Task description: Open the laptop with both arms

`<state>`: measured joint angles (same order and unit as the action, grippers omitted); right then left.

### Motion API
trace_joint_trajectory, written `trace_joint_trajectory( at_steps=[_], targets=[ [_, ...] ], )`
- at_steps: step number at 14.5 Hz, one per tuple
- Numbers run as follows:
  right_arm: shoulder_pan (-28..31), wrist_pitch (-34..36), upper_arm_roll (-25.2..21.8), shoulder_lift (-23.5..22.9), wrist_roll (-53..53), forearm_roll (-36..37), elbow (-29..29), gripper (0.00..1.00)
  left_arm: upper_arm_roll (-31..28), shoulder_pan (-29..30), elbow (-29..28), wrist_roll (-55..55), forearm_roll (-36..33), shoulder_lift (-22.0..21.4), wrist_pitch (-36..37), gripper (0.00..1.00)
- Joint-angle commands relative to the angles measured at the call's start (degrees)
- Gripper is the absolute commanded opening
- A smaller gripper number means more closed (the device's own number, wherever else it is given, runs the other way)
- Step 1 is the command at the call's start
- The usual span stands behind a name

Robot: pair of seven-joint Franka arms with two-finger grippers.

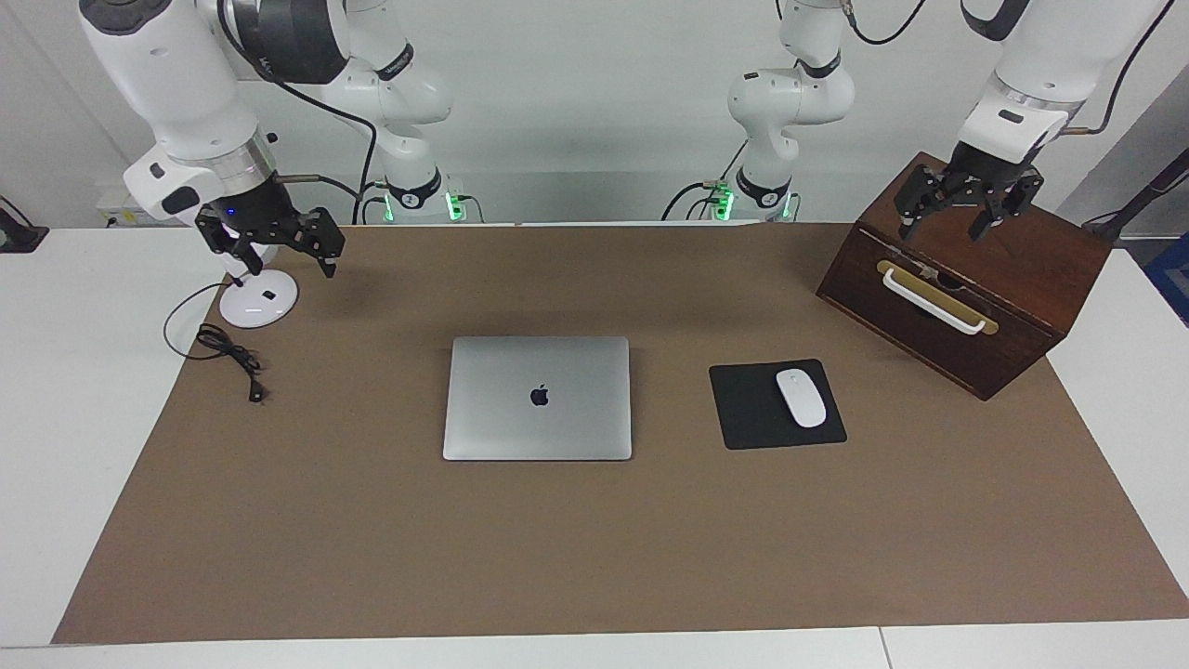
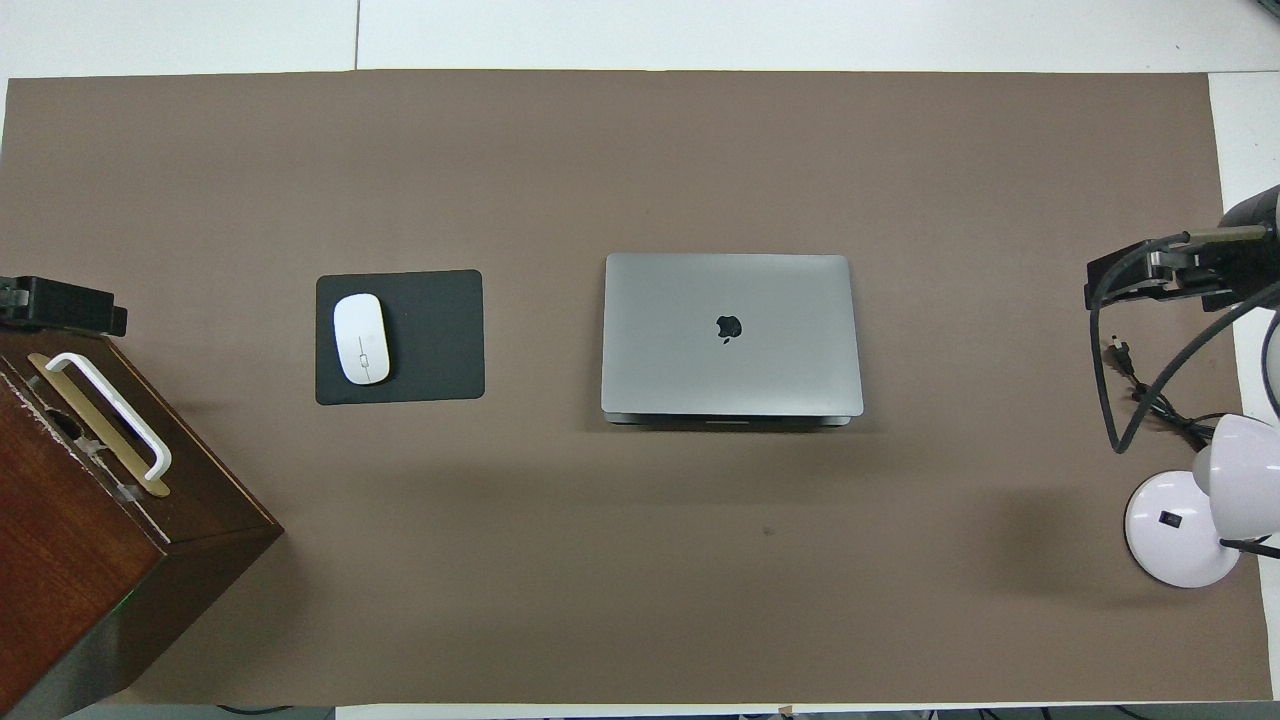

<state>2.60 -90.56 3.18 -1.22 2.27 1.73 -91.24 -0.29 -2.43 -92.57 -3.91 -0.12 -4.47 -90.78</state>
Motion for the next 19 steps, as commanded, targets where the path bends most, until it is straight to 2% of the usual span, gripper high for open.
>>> trace_joint_trajectory(
  at_steps=[1, 7, 10, 11, 12, 14, 15, 19],
  targets=[
    [1.4, -1.7, 0.6, 1.6, -6.6, -1.1, -2.2, 1.00, 0.4, 0.0, -2.0, 0.4, -0.8, -1.7, -1.5, 1.00],
    [2.6, -3.9, 0.4, 1.7, -8.6, -0.9, -3.2, 1.00, 0.6, -1.4, -2.0, 0.6, -0.8, -1.6, -3.1, 1.00],
    [4.1, -14.3, 0.5, 5.3, -8.8, -1.2, -11.8, 1.00, 0.6, -1.3, -2.2, 0.7, -0.8, -1.7, -3.3, 1.00],
    [4.1, -15.9, 0.5, 6.0, -8.7, -1.3, -13.8, 1.00, 0.6, -1.3, -2.2, 0.8, -0.8, -1.7, -3.3, 1.00],
    [4.1, -17.0, 0.5, 6.4, -8.6, -2.2, -15.1, 1.00, 0.6, -1.3, -2.1, 0.8, -0.8, -1.7, -2.7, 0.80],
    [5.4, -21.5, 0.4, 7.5, -9.1, -7.4, -19.0, 1.00, 0.5, -0.6, -2.2, 0.8, -0.8, -1.7, -2.6, 0.25],
    [5.7, -23.5, 0.5, 8.2, -10.1, -8.1, -21.0, 1.00, 0.2, -0.5, -2.2, 0.8, -0.8, -1.7, -3.2, 0.00],
    [5.7, -29.0, 0.4, 8.5, -10.4, -15.2, -26.4, 1.00, 0.4, -0.5, -2.3, 0.3, -0.8, -1.6, -5.3, 0.00]
  ],
)
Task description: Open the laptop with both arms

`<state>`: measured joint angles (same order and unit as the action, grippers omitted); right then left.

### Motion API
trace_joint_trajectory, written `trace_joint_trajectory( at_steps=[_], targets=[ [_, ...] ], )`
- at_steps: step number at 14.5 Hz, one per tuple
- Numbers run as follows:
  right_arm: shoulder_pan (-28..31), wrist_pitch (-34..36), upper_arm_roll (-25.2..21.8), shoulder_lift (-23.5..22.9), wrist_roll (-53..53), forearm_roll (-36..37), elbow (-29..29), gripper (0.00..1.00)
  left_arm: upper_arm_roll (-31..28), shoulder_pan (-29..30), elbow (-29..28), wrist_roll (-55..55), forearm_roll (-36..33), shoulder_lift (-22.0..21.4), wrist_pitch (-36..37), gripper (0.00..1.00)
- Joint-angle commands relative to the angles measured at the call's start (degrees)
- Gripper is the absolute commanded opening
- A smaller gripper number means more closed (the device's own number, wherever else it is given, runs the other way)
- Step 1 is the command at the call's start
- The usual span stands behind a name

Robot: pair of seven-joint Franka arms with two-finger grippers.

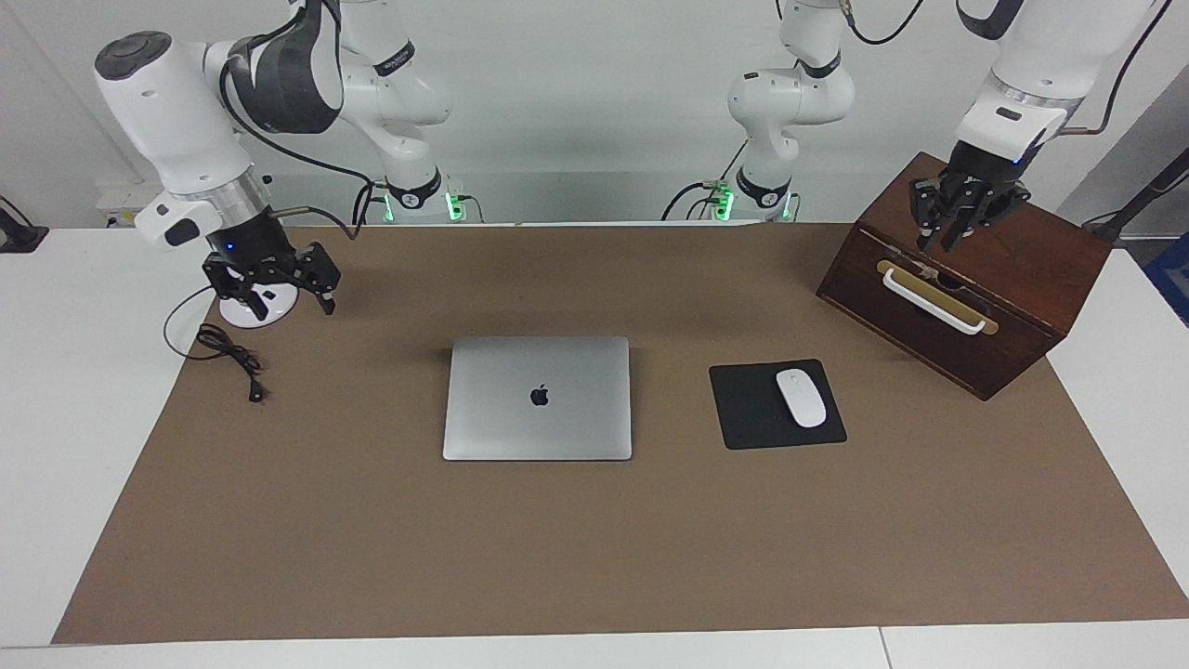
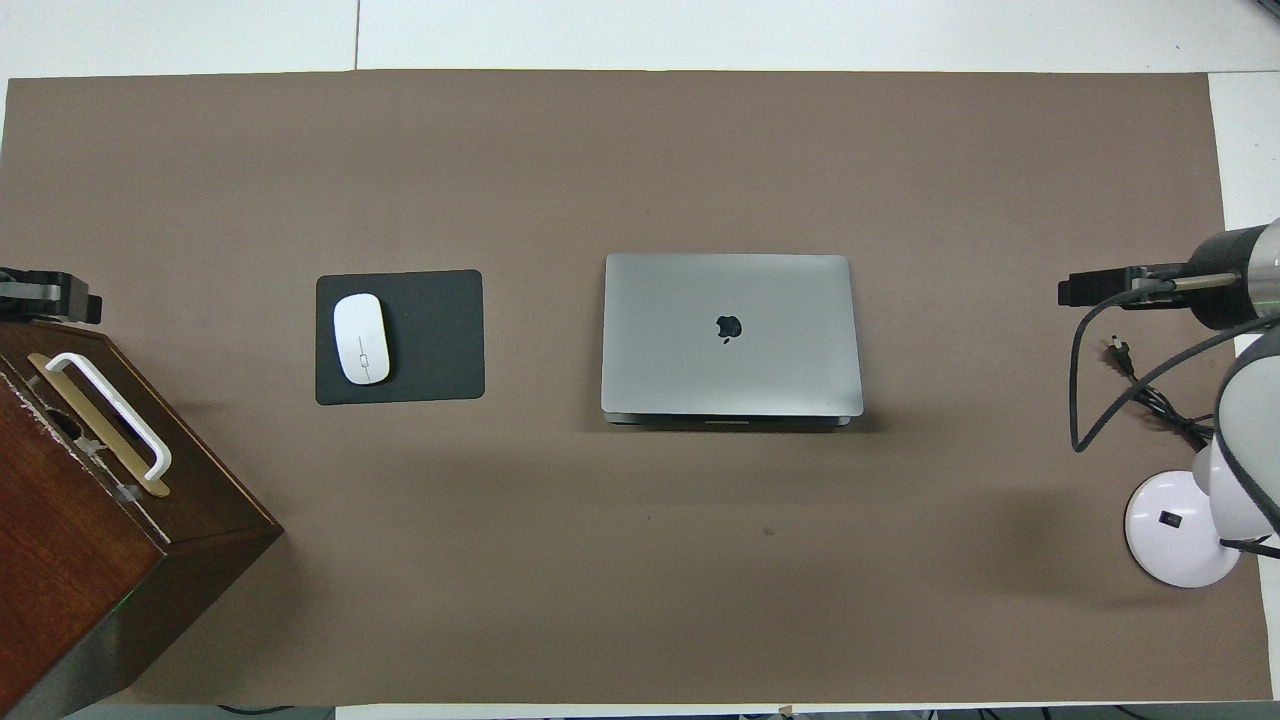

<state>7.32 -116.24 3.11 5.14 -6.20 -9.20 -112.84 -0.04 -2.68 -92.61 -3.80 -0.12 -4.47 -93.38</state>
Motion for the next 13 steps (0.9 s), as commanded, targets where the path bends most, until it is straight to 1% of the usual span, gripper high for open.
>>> trace_joint_trajectory(
  at_steps=[1, 3, 5, 8, 11, 13],
  targets=[
    [1.0, -4.5, 0.5, 2.3, -1.9, -6.3, -6.4, 1.00, 0.1, -0.6, -2.3, -0.1, -0.8, -1.6, -3.6, 0.00],
    [0.9, -6.5, 0.6, 3.0, -1.9, -8.5, -8.8, 1.00, 0.2, -1.0, -3.8, -0.2, -0.8, -1.8, -6.0, 0.00],
    [0.5, -7.9, 0.6, 3.1, -2.0, -10.7, -10.4, 1.00, 0.4, -1.4, -7.1, -1.2, -0.7, -3.0, -9.7, 0.00],
    [0.2, -9.5, 0.6, 3.9, -1.9, -14.6, -12.6, 1.00, 0.4, -3.9, -14.9, -2.9, -0.6, -6.2, -18.8, 0.00],
    [0.2, -9.7, 0.6, 5.3, -1.8, -21.5, -14.6, 1.00, 0.4, -6.5, -24.5, -2.9, -0.3, -10.1, -29.9, 0.00],
    [0.2, -9.2, 0.6, 6.5, -1.8, -25.3, -16.3, 1.00, 0.4, -8.1, -28.3, -2.9, -0.3, -11.3, -34.7, 0.00]
  ],
)
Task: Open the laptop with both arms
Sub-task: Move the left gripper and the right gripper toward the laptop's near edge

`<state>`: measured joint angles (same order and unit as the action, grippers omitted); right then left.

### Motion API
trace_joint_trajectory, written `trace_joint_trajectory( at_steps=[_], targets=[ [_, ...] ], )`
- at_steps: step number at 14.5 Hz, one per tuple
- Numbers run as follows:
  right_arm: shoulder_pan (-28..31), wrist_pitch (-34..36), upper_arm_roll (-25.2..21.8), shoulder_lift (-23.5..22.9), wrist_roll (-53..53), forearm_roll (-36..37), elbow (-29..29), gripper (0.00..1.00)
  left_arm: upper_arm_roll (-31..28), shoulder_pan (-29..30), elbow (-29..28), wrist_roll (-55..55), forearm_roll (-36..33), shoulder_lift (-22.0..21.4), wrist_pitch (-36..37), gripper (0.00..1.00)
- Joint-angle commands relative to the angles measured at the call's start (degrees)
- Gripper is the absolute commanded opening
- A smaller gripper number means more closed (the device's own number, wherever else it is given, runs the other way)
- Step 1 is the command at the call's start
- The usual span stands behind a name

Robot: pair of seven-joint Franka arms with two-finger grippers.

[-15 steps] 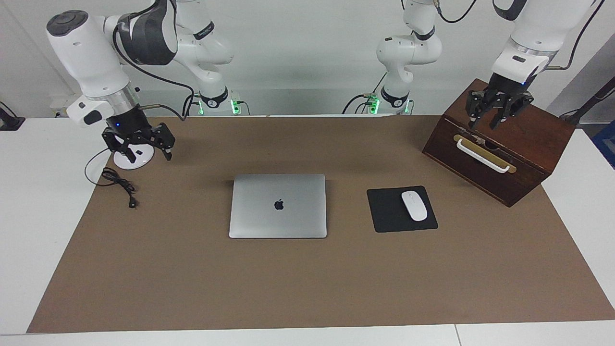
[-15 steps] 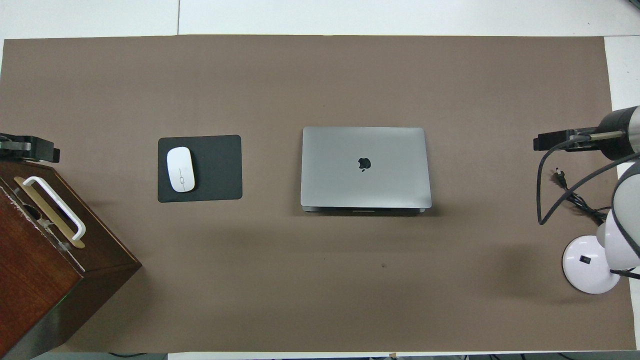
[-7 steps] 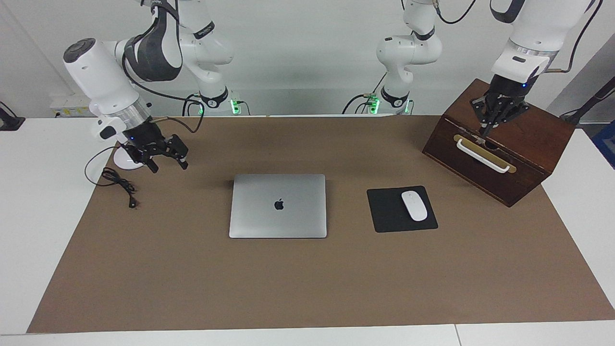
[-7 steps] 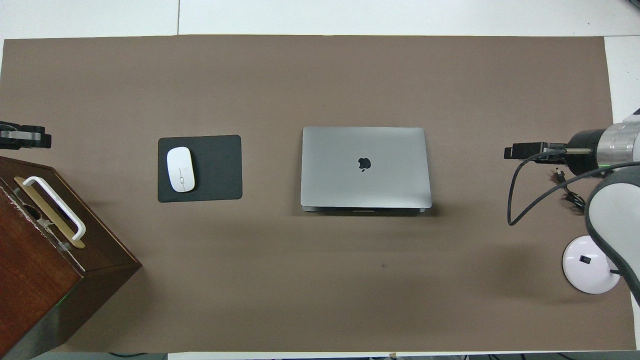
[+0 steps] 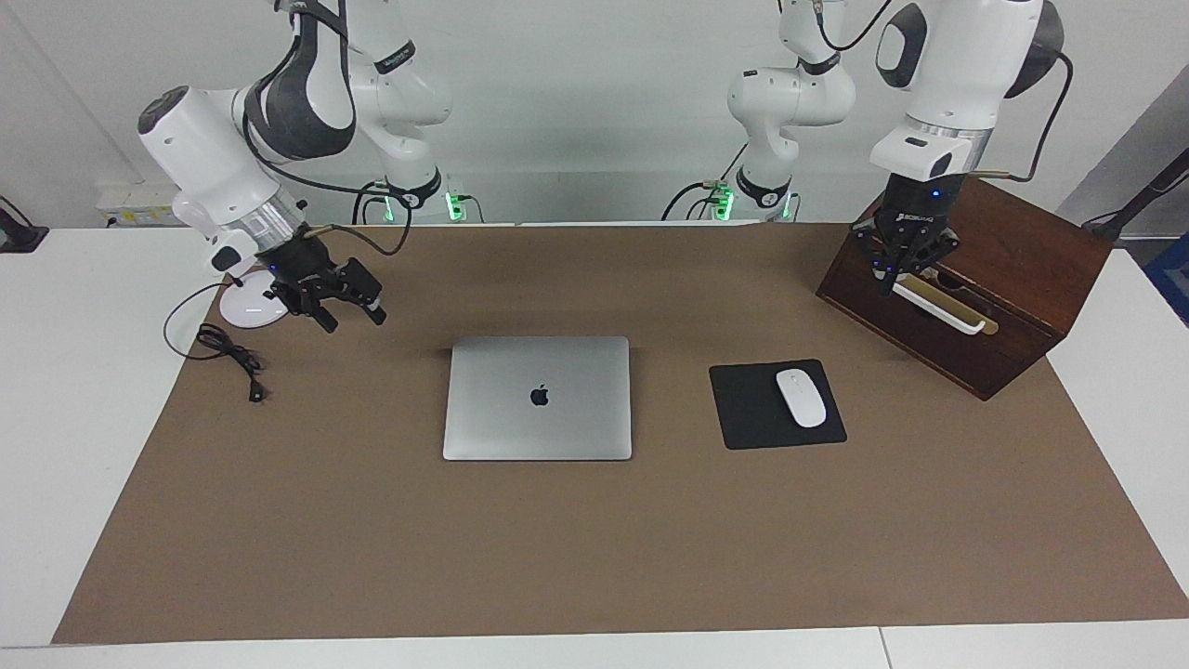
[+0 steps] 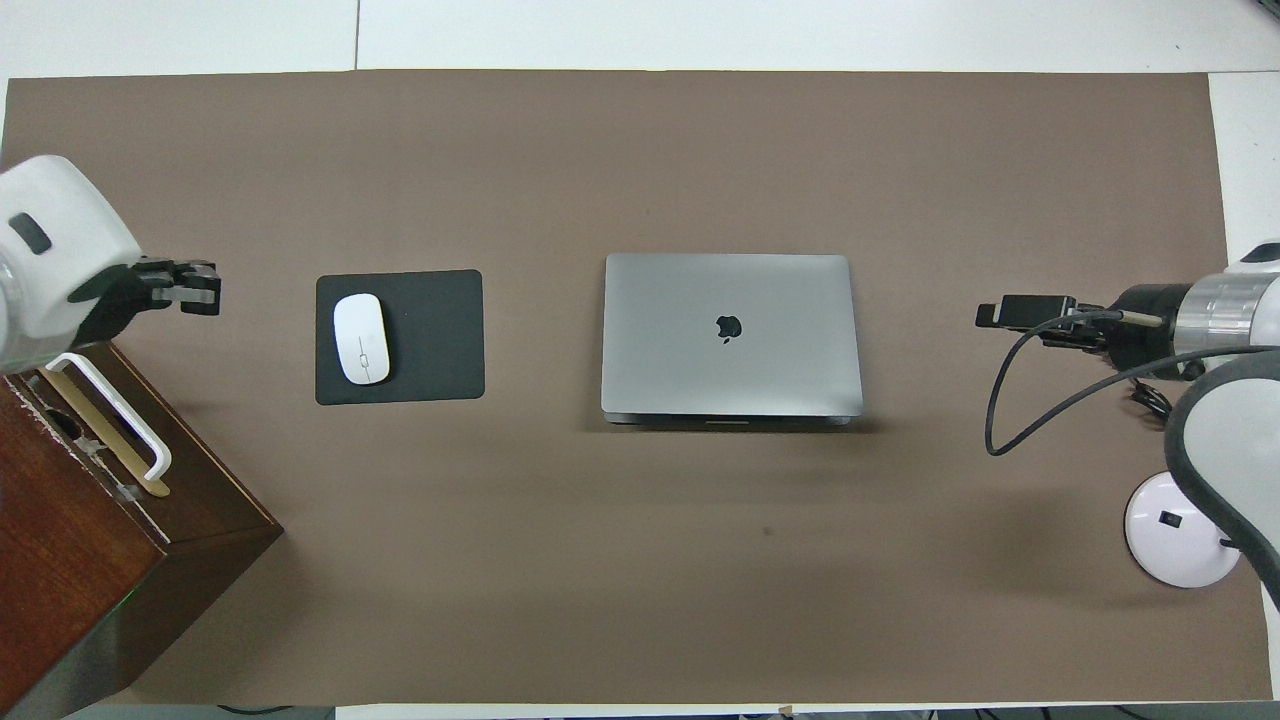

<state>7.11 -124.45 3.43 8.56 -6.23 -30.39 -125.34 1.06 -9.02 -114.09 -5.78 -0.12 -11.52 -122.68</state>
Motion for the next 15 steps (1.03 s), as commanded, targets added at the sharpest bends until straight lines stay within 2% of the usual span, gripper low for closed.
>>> trace_joint_trajectory(
  at_steps=[1, 6, 10, 15],
  targets=[
    [0.3, -1.3, 0.3, 4.0, -1.8, -5.9, -5.2, 1.00, -0.7, -2.3, -8.2, -0.9, -0.3, -4.5, -7.7, 0.00],
    [-1.3, -2.5, 1.0, 5.3, 2.0, -11.5, -7.3, 1.00, -0.7, -5.6, -15.6, -0.6, -0.2, -4.5, -20.9, 0.00],
    [-7.3, -9.7, 1.0, 7.3, 9.4, -15.2, -12.3, 1.00, -0.8, -8.0, -20.2, -0.6, -0.2, -3.6, -29.9, 0.00],
    [-15.1, -19.5, 1.0, 6.0, 16.6, -20.2, -15.2, 1.00, -0.8, -12.8, -28.6, -0.5, -0.2, -1.9, -43.4, 0.00]
  ],
)
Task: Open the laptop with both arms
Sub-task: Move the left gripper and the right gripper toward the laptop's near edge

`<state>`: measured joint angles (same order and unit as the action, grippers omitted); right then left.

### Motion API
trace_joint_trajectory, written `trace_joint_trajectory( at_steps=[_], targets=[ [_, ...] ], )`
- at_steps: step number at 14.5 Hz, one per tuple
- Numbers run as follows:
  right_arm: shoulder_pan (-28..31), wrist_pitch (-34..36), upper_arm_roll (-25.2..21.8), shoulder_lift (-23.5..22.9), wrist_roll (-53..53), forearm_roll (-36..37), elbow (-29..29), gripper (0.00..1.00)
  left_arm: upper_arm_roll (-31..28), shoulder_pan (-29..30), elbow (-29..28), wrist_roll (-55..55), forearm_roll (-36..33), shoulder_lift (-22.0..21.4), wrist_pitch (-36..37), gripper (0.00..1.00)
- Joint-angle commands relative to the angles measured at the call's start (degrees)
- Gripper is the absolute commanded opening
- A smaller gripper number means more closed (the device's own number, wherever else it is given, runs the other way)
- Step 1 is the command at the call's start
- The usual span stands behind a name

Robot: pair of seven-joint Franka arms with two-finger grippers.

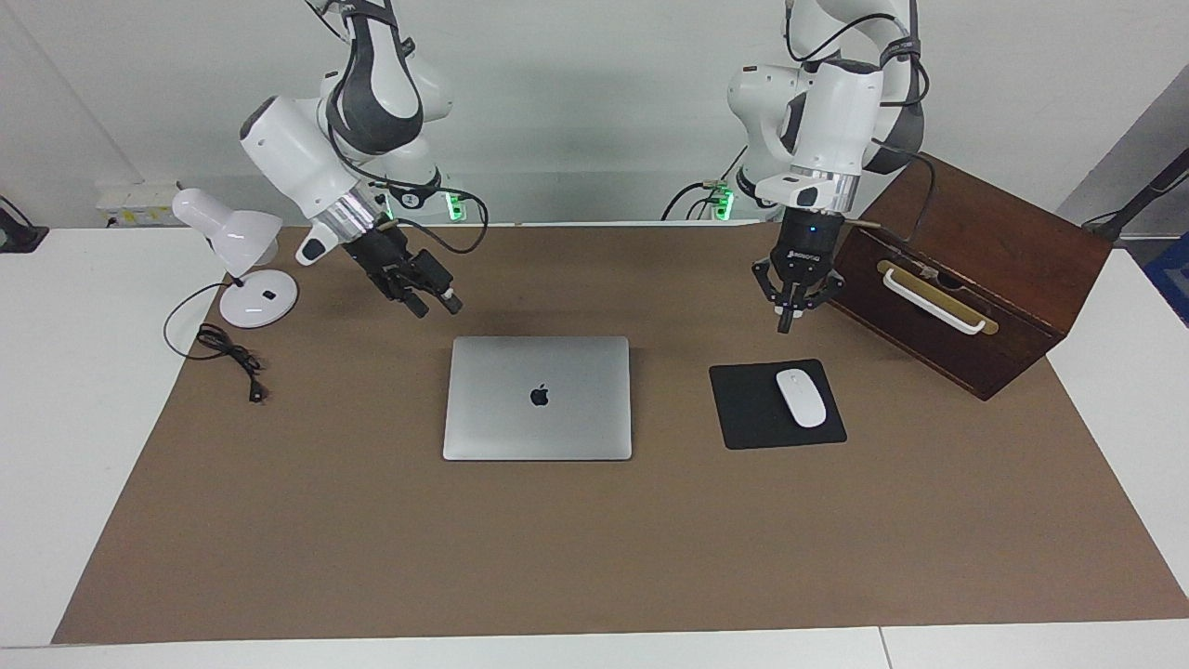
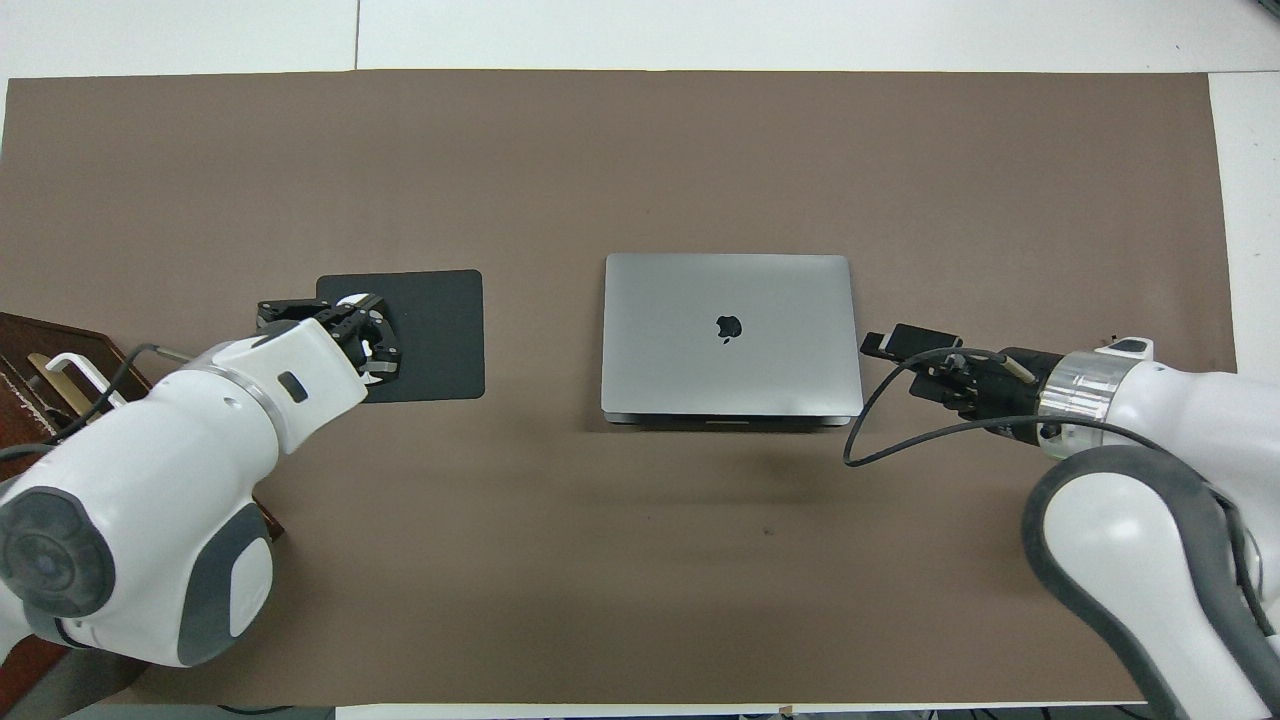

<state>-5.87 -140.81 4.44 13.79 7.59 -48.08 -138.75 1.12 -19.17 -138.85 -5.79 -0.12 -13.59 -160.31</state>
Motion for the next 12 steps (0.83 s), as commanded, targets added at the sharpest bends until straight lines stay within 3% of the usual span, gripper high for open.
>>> trace_joint_trajectory(
  at_steps=[1, 6, 12],
  targets=[
    [-3.4, -5.2, 0.0, -0.2, 3.3, -3.8, -1.8, 1.00, -0.9, -3.5, -5.5, -0.3, -0.2, 1.1, -9.0, 0.00],
    [-7.0, -7.8, 0.0, -1.8, 5.1, -8.4, -3.6, 1.00, -0.9, -8.1, -9.9, 4.7, -0.2, 7.4, -23.1, 0.00],
    [-10.7, -10.5, 0.0, -1.8, 10.5, -9.5, -6.4, 1.00, -0.9, -11.1, -11.3, 5.7, -0.2, 9.5, -27.6, 0.00]
  ],
)
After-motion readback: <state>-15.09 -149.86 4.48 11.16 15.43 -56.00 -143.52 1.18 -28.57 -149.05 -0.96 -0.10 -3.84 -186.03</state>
